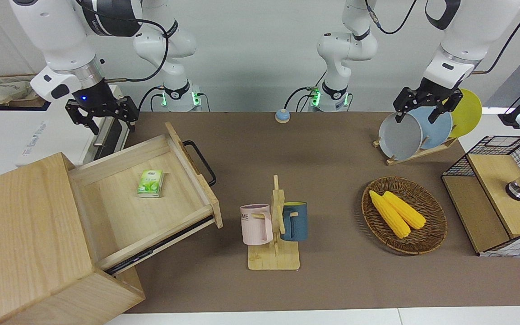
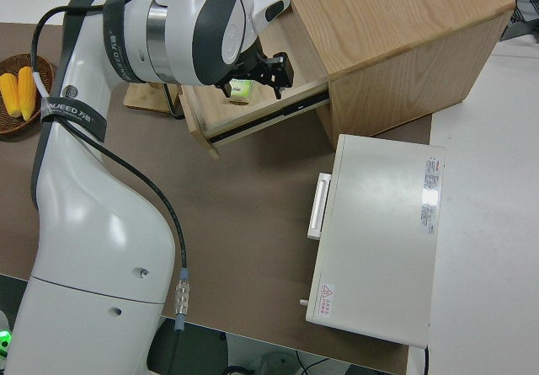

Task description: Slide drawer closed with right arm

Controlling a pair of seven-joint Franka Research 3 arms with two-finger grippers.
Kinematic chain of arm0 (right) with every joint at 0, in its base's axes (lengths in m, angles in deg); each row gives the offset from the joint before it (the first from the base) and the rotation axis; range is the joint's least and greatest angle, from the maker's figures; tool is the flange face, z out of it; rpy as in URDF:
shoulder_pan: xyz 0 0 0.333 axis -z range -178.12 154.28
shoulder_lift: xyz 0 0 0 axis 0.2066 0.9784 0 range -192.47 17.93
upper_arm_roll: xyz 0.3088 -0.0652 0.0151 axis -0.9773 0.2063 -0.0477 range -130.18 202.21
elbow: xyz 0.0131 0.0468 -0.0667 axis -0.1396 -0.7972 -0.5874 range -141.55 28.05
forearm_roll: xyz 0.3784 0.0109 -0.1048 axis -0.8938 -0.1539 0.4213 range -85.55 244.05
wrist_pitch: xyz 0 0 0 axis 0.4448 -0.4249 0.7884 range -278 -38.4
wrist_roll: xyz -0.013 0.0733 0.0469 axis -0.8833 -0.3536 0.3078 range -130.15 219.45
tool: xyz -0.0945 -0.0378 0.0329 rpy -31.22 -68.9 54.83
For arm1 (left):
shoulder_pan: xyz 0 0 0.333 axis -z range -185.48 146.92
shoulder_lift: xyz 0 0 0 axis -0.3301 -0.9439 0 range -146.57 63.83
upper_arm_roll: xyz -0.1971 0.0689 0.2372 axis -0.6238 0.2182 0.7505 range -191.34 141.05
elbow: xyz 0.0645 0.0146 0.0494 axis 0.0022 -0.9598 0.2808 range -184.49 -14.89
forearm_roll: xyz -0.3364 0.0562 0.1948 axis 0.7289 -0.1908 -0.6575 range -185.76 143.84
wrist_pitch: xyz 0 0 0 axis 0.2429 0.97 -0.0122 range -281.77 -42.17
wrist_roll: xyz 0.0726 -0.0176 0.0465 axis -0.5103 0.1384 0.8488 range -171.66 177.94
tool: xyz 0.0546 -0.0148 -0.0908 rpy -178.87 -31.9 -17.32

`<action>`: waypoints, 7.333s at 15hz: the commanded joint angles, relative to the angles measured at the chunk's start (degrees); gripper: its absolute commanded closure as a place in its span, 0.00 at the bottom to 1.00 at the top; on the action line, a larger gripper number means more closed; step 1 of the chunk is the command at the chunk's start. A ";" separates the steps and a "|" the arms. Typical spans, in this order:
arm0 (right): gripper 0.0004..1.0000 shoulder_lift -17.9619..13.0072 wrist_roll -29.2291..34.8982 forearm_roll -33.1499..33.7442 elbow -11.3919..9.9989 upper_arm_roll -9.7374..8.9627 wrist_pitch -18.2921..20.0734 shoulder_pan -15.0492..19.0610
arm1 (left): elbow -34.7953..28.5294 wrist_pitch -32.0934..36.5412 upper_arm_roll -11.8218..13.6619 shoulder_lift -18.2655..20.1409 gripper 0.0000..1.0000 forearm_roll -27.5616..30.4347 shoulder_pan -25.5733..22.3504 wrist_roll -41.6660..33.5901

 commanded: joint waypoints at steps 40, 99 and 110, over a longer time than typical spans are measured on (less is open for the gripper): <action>1.00 0.10 20.45 -1.00 11.45 -1.43 13.29 -9.45 | 1.12 -0.04 0.92 -0.69 0.00 -0.78 0.99 -0.33; 1.00 19.87 66.64 -1.00 10.67 -0.99 -10.35 -14.21 | 1.12 -0.04 0.92 -0.69 0.00 -0.87 0.99 -0.33; 1.00 19.79 60.40 -0.82 10.75 0.33 -12.98 -9.20 | 1.12 -0.04 0.92 -0.69 0.00 -0.87 0.99 -0.33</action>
